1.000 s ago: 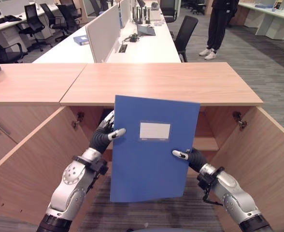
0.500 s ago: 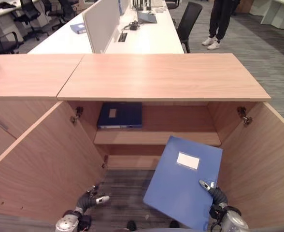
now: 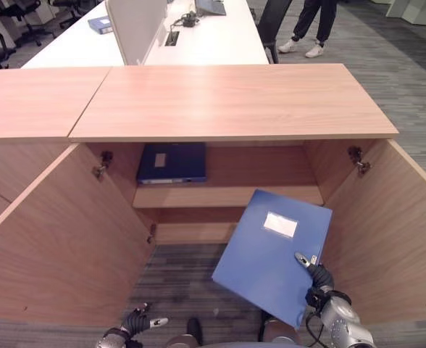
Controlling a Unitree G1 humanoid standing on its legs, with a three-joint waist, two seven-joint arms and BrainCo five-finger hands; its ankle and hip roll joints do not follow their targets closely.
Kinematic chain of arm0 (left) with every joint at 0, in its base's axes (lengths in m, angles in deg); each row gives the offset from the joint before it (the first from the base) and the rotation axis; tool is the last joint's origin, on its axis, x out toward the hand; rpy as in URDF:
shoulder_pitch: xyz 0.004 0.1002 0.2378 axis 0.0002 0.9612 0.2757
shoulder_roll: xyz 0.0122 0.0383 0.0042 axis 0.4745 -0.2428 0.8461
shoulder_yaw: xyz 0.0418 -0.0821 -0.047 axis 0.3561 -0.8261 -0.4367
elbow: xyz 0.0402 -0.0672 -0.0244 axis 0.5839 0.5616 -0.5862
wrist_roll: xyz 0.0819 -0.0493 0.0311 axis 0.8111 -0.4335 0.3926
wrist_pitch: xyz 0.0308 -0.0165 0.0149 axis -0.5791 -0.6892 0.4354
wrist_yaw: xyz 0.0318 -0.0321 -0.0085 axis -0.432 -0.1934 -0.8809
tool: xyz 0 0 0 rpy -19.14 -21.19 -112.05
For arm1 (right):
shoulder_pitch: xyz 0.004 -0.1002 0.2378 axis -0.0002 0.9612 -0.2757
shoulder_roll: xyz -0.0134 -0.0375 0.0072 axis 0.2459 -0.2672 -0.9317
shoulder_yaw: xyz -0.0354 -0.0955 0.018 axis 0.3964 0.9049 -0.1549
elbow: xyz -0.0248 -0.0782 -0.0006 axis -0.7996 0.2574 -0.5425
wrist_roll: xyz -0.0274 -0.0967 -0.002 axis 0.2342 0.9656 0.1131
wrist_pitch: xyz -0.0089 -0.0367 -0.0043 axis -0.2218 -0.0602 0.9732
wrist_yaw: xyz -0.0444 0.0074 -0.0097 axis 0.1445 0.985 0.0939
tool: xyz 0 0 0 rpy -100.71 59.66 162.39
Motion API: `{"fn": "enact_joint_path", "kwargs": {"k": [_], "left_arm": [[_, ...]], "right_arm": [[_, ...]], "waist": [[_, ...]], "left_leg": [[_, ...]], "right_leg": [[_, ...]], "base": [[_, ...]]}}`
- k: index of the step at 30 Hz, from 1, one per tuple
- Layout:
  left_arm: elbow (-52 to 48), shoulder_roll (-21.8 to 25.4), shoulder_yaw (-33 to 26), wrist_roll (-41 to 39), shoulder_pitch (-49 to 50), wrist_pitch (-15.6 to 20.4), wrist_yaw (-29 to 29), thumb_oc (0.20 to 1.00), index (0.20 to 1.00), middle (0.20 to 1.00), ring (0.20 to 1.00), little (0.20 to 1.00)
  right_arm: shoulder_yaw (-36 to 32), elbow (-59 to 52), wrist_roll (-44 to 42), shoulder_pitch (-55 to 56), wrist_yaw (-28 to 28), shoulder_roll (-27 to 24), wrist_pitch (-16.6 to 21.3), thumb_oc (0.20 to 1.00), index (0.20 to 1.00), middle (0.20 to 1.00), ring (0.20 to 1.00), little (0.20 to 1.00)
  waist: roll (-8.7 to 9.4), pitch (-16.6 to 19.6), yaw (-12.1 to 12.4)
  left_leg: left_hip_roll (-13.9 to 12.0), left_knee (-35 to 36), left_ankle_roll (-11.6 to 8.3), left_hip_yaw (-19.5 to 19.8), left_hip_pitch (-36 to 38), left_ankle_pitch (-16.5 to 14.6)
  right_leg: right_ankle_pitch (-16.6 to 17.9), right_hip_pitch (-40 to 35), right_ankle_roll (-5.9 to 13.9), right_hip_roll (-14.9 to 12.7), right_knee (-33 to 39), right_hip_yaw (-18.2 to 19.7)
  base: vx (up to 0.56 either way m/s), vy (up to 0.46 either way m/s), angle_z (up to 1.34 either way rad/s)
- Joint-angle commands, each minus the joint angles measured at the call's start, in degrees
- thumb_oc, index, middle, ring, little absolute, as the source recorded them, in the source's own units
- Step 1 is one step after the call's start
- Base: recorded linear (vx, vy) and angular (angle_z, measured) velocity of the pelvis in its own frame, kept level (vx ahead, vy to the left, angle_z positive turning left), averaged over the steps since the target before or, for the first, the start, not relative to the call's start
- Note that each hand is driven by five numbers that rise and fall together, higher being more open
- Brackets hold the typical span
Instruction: Put the empty folder in the office cabinet
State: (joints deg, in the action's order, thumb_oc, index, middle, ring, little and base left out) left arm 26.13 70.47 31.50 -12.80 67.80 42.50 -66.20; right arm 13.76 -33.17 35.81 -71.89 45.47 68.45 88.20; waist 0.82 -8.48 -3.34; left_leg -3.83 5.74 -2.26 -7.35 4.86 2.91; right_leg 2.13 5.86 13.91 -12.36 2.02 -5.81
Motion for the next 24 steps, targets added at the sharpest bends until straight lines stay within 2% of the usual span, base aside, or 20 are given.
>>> {"fn": "enact_joint_path", "kwargs": {"k": [1,6,11,12,13,14,15,16,18,19,21,24], "left_arm": [[-1.64,0.94,-0.46,2.07,-3.58,2.13,-0.23,1.000,1.000,1.000,1.000,1.000],[-0.16,0.58,0.29,2.68,-3.29,1.89,-0.06,1.000,1.000,1.000,1.000,1.000],[1.51,0.83,1.44,4.08,-3.80,1.56,1.04,1.000,1.000,1.000,1.000,1.000],[1.50,0.89,1.45,4.28,-3.55,1.39,1.13,1.000,1.000,1.000,1.000,1.000],[1.49,0.87,1.46,4.29,-3.54,1.38,1.12,1.000,1.000,1.000,1.000,1.000],[1.64,0.78,1.35,4.27,-3.55,1.19,1.13,1.000,1.000,1.000,1.000,1.000],[1.63,0.77,1.35,4.27,-3.56,1.17,1.13,1.000,1.000,1.000,1.000,1.000],[2.28,0.36,1.21,4.10,-3.93,0.96,0.67,1.000,1.000,1.000,1.000,1.000],[2.23,0.13,0.69,3.72,-4.10,0.61,0.16,1.000,1.000,1.000,1.000,1.000],[2.21,0.16,0.68,3.73,-4.10,0.60,0.15,1.000,1.000,1.000,1.000,1.000],[2.04,-0.06,0.23,3.28,-4.23,0.62,-0.46,1.000,1.000,1.000,1.000,1.000],[2.80,-0.78,-0.14,2.94,-4.77,0.56,-0.57,1.000,1.000,1.000,1.000,1.000]], "right_arm": [[-2.81,-4.14,-3.46,-1.36,0.04,-1.92,3.73,0.200,0.200,0.200,0.200,0.200],[-3.98,-2.48,-3.86,-0.81,-0.10,-4.24,3.45,0.200,0.200,0.200,0.200,0.200],[-4.06,-1.99,-2.86,-0.47,-0.84,-6.91,3.14,0.200,0.200,0.200,0.200,0.200],[-4.15,-1.75,-3.10,-0.26,-0.83,-7.78,3.19,0.200,0.200,0.200,0.200,0.200],[-4.15,-1.74,-3.11,-0.26,-0.84,-7.80,3.19,0.200,0.200,0.200,0.200,0.200],[-4.26,-1.41,-3.33,-0.12,-0.77,-8.05,3.18,0.200,0.200,0.200,0.200,0.200],[-4.26,-1.38,-3.34,-0.14,-0.79,-8.08,3.19,0.200,0.200,0.200,0.200,0.200],[-4.58,-0.92,-3.72,-0.20,-0.38,-8.37,3.20,0.200,0.200,0.200,0.200,0.200],[-4.72,-1.73,-4.33,0.07,-0.12,-8.55,2.91,0.200,0.200,0.200,0.200,0.200],[-4.71,-1.73,-4.34,0.06,-0.12,-8.53,2.91,0.200,0.200,0.200,0.200,0.200],[-4.17,-1.29,-4.41,-0.31,0.00,-8.61,2.93,0.200,0.200,0.200,0.200,0.200],[-4.06,-2.33,-4.57,-0.08,-0.04,-8.23,2.82,0.200,0.200,0.200,0.200,0.200]], "waist": [[-1.59,0.08,-1.95],[-3.41,1.57,-2.76],[-5.70,2.15,-3.02],[-6.22,2.11,-2.88],[-6.29,2.09,-2.98],[-6.37,1.94,-2.75],[-6.44,1.91,-2.94],[-5.80,1.06,-2.43],[-3.63,-0.57,-1.99],[-3.61,-0.63,-2.00],[-3.24,-1.18,-1.71],[-3.49,-1.22,-1.33]], "left_leg": [[0.69,-0.74,-1.40,1.89,12.58,-13.47],[-2.26,-0.74,-3.25,2.71,13.43,-12.64],[-6.65,-4.61,-6.51,3.07,11.52,-6.36],[-7.99,-7.94,-7.62,3.32,10.14,-3.08],[-8.10,-8.05,-7.71,3.45,10.07,-3.11],[-8.45,-10.76,-8.31,3.65,8.94,-0.87],[-8.57,-11.00,-8.41,3.91,8.76,-0.94],[-8.27,-17.70,-9.02,4.46,5.51,3.17],[-7.56,-28.50,-8.82,4.14,0.41,5.73],[-7.57,-28.71,-8.82,4.16,0.34,5.65],[-9.38,-29.62,-8.65,1.87,-1.12,6.57],[-12.95,-23.76,-8.36,-1.38,-2.35,6.06]], "right_leg": [[8.31,7.34,1.09,-1.46,-3.11,1.55],[7.11,5.89,0.18,-0.07,-3.05,0.67],[3.87,3.87,-2.33,2.86,-3.30,-2.29],[2.46,2.14,-3.47,4.07,-2.41,-3.16],[2.47,2.03,-3.54,4.14,-2.32,-3.30],[1.75,0.90,-4.23,4.70,-1.78,-3.73],[1.77,0.76,-4.31,4.75,-1.64,-3.97],[0.79,-1.75,-5.44,4.99,-0.42,-4.29],[-0.49,-4.79,-7.28,4.44,0.80,-4.78],[-0.47,-4.84,-7.28,4.44,0.83,-4.78],[-1.54,-6.32,-7.38,4.32,1.44,-5.02],[-2.49,-8.05,-6.63,3.69,1.82,-5.42]], "base": [[0.28,-0.156,0.22],[0.16,-0.172,0.12],[0.11,-0.218,0.14],[0.11,-0.206,0.20],[0.11,-0.200,0.19],[0.03,-0.076,0.20],[0.09,-0.221,0.17],[0.09,-0.241,0.19],[0.11,-0.277,0.26],[0.08,-0.156,0.20],[0.09,-0.057,-0.16],[0.13,0.041,0.01]]}}
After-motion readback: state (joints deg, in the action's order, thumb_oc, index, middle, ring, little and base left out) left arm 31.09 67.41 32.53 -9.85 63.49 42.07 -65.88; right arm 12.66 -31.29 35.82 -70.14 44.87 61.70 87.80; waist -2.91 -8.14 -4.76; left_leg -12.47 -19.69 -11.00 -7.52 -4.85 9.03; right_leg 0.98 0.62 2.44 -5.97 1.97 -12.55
